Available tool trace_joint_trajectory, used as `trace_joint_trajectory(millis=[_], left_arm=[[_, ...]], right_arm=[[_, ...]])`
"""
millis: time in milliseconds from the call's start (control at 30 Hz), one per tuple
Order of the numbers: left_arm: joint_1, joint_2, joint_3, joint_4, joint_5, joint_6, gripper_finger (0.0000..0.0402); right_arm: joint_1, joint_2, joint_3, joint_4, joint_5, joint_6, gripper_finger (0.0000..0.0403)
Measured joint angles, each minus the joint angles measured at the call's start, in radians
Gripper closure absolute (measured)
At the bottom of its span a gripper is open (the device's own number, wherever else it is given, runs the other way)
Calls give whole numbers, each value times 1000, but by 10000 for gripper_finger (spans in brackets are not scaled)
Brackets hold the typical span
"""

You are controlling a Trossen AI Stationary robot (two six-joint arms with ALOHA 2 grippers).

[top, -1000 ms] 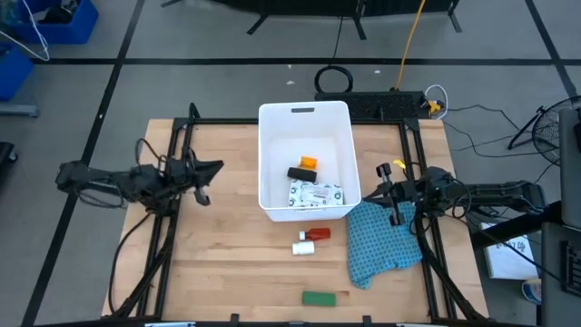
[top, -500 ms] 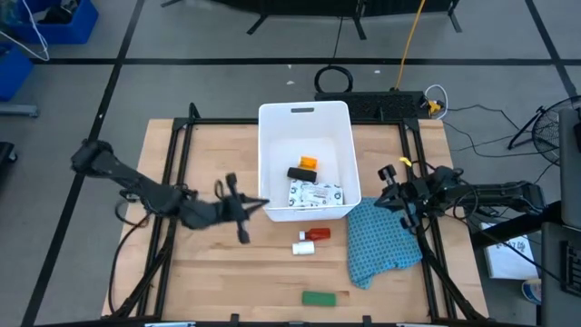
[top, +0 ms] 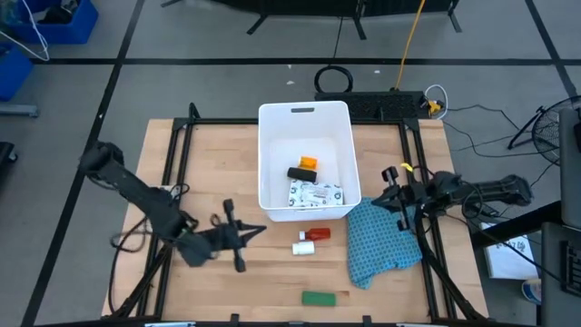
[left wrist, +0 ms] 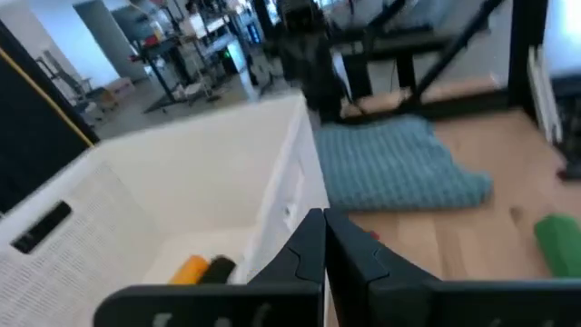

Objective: Pick & place medical supplies in basket/bin
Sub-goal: Put the white pill bottle into the white bin

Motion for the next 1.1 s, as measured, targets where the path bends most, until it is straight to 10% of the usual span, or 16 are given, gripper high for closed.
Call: trace_joint_trajectory(millis=[400,700,1100], left_arm=[[78,332,163,-15,257,-100,374],[140,584,445,-329,447,-204,220],[239,646,441,-379,633,-268,54]], right_arm=[[61,5,0,-26,33,-66,403],[61,5,0,-64,32,-66,403],[61,5,0,-66,32,-59,403]])
